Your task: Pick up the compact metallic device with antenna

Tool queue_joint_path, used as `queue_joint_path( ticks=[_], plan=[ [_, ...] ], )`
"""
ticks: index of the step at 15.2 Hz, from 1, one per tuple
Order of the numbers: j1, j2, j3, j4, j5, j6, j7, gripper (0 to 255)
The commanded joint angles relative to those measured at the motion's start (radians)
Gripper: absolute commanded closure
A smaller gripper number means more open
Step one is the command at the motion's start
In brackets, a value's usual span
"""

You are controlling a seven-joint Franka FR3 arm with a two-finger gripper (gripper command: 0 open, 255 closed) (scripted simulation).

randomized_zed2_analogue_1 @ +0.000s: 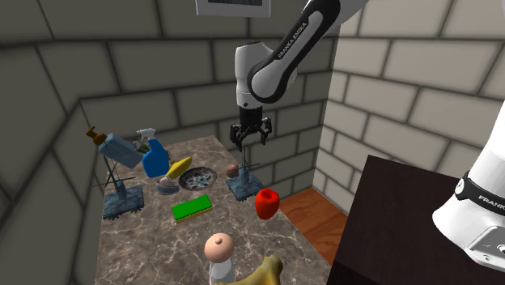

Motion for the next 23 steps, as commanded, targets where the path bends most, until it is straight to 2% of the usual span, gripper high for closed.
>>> queue_joint_path(
  ticks=[1,3,12,13,23],
  plan=[
    [0.006,0.077,-0.011,0.066,0.000,0.015,0.022,0],
    [0.009,0.140,-0.019,0.129,0.003,0.019,0.036,0],
    [0.018,0.226,-0.032,0.154,-0.009,0.079,0.047,0],
    [0.018,0.227,-0.032,0.156,-0.009,0.079,0.047,255],
    [0.017,0.214,-0.030,0.150,-0.008,0.072,0.045,255]
  ],
)
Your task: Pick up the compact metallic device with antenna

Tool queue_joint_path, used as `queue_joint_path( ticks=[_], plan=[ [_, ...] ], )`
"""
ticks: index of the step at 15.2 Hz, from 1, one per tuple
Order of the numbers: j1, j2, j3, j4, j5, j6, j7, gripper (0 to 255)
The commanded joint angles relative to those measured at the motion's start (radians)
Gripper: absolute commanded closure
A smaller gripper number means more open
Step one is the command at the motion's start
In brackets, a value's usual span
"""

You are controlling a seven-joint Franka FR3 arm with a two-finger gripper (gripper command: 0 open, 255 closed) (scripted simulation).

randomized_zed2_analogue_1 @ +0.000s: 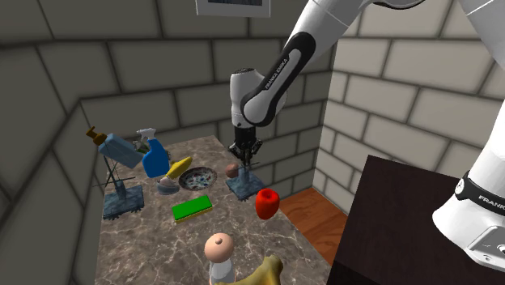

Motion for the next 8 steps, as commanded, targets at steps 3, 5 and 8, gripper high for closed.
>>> queue_joint_path(
  ticks=[3,5,8],
  plan=[
    [-0.004,-0.040,0.006,-0.012,0.006,-0.028,-0.005,255],
    [-0.006,-0.063,0.010,-0.019,0.009,-0.044,-0.008,255],
    [-0.010,-0.095,0.015,-0.026,0.014,-0.069,-0.012,255]
  ],
)
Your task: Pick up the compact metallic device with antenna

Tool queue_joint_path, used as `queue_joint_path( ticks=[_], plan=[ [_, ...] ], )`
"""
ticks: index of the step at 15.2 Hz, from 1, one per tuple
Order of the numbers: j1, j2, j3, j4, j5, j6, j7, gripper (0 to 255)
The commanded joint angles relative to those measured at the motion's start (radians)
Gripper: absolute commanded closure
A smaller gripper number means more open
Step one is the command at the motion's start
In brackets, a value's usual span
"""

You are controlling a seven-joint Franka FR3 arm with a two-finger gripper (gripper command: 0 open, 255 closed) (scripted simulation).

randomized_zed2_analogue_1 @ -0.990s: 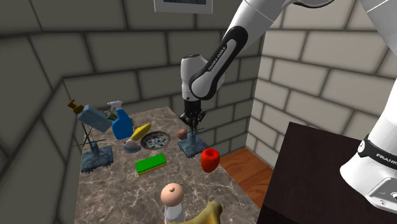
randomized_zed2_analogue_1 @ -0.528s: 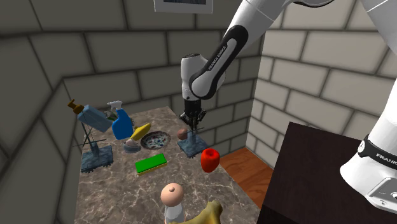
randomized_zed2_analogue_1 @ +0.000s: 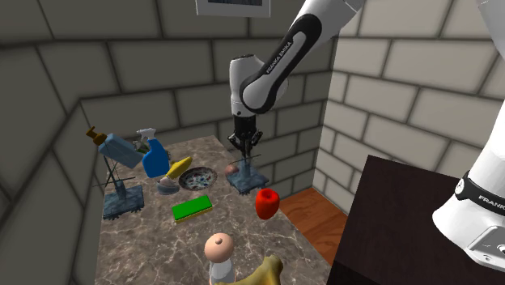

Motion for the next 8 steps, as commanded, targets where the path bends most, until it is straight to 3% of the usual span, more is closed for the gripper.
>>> queue_joint_path(
  ticks=[1,8],
  plan=[
    [-0.001,-0.024,0.004,-0.006,0.003,-0.017,-0.001,255],
    [-0.006,-0.077,0.012,-0.014,0.013,-0.063,-0.010,255]
  ],
)
